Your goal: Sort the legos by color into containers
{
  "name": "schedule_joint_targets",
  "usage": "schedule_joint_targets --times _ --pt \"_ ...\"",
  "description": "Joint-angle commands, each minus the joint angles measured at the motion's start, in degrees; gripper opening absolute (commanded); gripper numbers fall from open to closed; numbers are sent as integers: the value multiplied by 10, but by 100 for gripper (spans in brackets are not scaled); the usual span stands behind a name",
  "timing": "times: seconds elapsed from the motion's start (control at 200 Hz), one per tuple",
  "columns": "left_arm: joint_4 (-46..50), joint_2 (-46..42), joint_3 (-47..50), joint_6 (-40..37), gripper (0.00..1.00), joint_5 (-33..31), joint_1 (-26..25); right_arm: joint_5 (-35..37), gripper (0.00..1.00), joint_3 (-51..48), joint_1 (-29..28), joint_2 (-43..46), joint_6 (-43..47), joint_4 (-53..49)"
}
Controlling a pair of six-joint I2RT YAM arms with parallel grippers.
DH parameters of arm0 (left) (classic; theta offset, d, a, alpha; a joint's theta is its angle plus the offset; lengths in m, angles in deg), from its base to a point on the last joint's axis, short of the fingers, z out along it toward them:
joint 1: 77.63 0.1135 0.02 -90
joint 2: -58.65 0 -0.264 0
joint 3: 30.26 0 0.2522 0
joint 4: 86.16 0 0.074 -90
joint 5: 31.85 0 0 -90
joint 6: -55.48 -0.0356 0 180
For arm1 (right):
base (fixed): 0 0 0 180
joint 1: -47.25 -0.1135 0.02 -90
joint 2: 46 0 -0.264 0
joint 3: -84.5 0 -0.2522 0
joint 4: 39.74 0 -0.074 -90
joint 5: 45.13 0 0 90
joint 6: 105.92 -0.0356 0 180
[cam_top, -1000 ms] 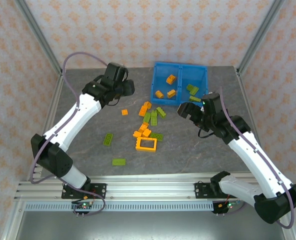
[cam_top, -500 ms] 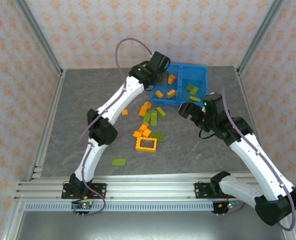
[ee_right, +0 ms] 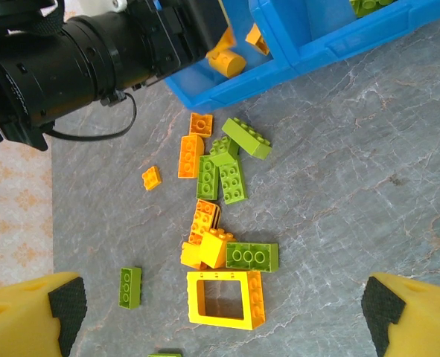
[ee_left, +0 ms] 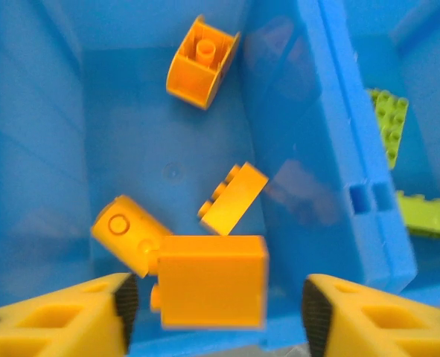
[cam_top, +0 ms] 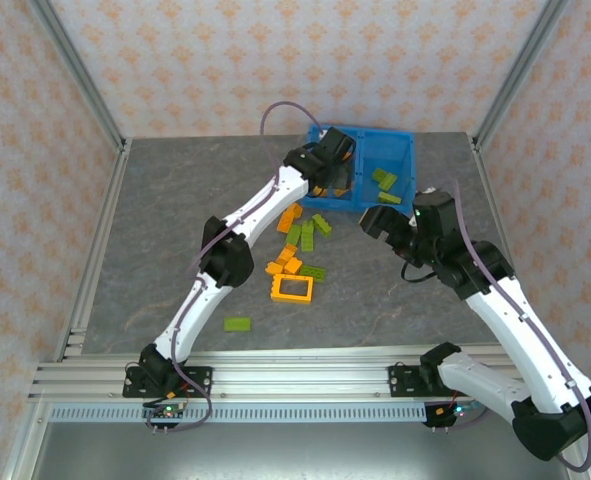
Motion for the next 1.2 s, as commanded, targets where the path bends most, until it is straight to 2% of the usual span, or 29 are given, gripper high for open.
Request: schedule_joint_targets --times 0.0,0.19,0.265,0.5,0.591,0.716,0.886,1.196 --pt "-29 -12 -32 1 68 -6 0 14 97 -10 -5 15 -12 -14" --pt "17 -70 -29 34 69 -11 3 14 97 -8 -4 16 -10 -13" --pt "34 -114 0 40 69 -18 4 18 97 -9 -4 13 -7 -10" --pt "-26 -327 302 36 70 -55 33 14 97 -14 -8 -14 29 15" --pt "-32 -374 393 40 71 -64 57 9 97 -22 -16 -19 43 43" --pt "-54 -431 506 53 70 -40 92 -8 99 -32 -27 -27 52 89" --pt "-87 -449 607 57 70 -37 117 1 99 -21 -32 -50 46 72" --pt "-129 -350 658 75 69 -50 141 14 100 -28 -33 -42 29 47"
